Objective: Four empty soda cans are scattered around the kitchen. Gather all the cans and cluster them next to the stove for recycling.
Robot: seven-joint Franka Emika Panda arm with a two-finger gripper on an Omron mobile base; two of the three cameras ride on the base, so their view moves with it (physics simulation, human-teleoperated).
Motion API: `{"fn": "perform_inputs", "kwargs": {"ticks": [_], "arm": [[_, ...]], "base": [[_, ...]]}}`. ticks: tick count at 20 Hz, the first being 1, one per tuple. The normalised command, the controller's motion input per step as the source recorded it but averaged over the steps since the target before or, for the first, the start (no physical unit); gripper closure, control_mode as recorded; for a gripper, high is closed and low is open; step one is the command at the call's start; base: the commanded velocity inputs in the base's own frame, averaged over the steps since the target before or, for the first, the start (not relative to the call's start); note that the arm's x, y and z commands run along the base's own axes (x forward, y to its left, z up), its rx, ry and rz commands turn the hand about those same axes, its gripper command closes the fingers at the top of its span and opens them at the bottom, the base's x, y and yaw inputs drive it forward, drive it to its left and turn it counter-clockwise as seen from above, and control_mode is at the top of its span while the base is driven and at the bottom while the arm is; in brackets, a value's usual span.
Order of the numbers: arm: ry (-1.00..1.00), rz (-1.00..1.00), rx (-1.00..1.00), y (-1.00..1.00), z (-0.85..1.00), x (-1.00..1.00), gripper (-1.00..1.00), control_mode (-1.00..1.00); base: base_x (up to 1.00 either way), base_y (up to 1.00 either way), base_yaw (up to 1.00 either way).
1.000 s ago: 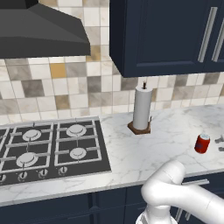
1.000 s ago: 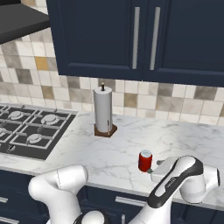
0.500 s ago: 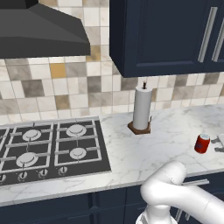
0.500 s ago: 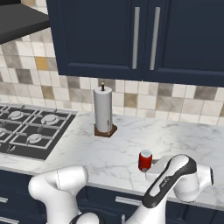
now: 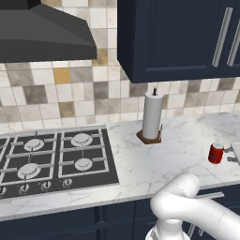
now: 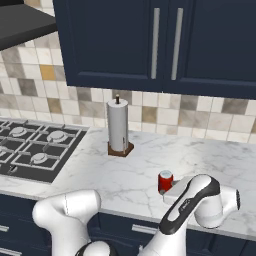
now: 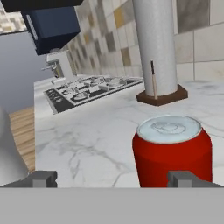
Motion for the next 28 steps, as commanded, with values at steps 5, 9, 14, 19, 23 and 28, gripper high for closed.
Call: {"fn": "perform_inputs", "kwargs": {"ticks": [5,9,14,19,23,28], "arm": [[0.0,0.0,0.0,0.0,0.0,0.13,-1.0,-1.0],[0.0,0.0,0.0,-0.05,0.0,0.08,-1.0,-1.0],[0.0,0.0,0.0,-0.2,0.0,0.1,-1.0,-1.0],[0.02,-0.02,0.0,-0.11,0.0,0.08,-1.0,-1.0],[0.02,-0.02,0.0,0.0,0.0,0.0,-1.0,-1.0],[0.04,-0.03,0.0,0.03,0.0,0.0,-1.0,-1.0]], "base": [[0.0,0.0,0.0],[0.0,0.0,0.0],[0.0,0.0,0.0],[0.0,0.0,0.0],[0.0,0.0,0.0],[0.0,0.0,0.0]]}}
